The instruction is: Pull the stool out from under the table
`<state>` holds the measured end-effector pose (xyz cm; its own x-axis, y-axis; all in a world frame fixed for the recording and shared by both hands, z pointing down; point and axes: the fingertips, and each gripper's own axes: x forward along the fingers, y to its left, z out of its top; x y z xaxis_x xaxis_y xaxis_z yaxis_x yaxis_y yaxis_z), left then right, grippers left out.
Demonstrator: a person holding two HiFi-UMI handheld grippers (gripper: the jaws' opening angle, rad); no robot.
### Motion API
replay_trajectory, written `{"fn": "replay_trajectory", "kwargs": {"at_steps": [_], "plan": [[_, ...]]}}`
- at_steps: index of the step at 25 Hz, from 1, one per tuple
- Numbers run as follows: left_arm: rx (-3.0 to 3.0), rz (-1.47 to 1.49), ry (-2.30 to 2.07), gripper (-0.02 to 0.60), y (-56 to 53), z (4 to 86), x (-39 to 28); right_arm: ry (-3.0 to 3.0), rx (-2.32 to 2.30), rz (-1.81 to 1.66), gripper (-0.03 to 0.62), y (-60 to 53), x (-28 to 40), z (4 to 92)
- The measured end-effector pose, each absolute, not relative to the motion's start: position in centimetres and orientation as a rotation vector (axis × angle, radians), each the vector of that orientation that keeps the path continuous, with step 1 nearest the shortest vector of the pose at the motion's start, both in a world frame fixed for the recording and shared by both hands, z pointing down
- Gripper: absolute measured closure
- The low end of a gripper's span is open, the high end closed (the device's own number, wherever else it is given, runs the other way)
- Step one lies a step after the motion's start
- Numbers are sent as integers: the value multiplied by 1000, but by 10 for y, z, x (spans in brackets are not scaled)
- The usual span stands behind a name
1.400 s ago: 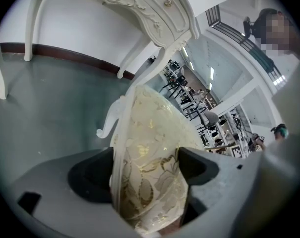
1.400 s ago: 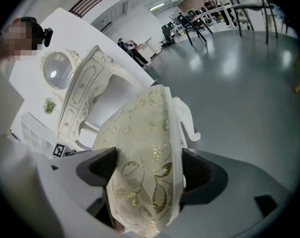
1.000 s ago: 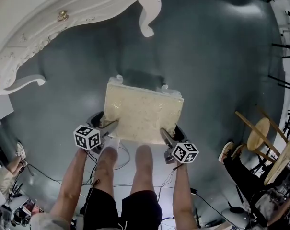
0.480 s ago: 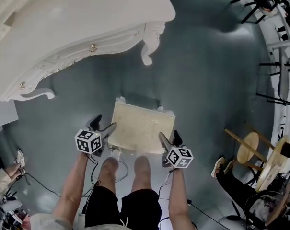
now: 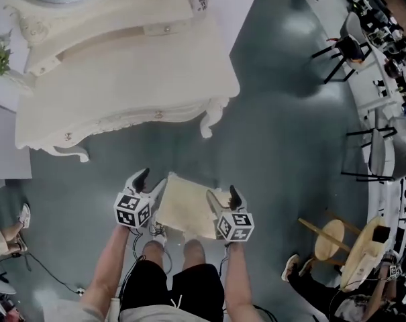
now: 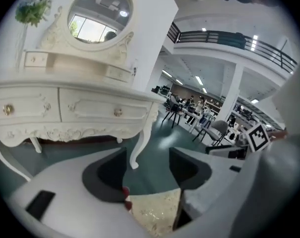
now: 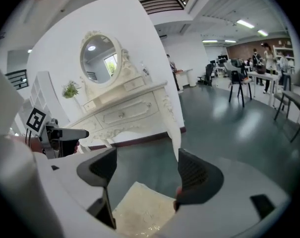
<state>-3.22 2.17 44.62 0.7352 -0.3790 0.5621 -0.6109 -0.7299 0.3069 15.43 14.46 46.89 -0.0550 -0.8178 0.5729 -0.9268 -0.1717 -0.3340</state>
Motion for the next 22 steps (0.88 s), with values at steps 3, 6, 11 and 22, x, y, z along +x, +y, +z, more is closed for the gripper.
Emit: {"fn": "replay_trajectory", "kwargs": {"at_steps": [3, 6, 11, 22], "plan": [[2494, 602, -823, 334, 10, 396, -38, -1995, 1996, 918, 195, 118, 137, 418], [2540, 547, -901, 366, -1, 346, -45, -2028, 1996, 773, 322, 91, 130, 368], [2610, 461, -1012, 403, -14, 270, -58, -2152, 1954, 580, 382, 49, 107, 282], [2670, 300, -1230, 463, -13, 142, -105, -2357, 1855, 276, 494, 12, 35, 136]]}}
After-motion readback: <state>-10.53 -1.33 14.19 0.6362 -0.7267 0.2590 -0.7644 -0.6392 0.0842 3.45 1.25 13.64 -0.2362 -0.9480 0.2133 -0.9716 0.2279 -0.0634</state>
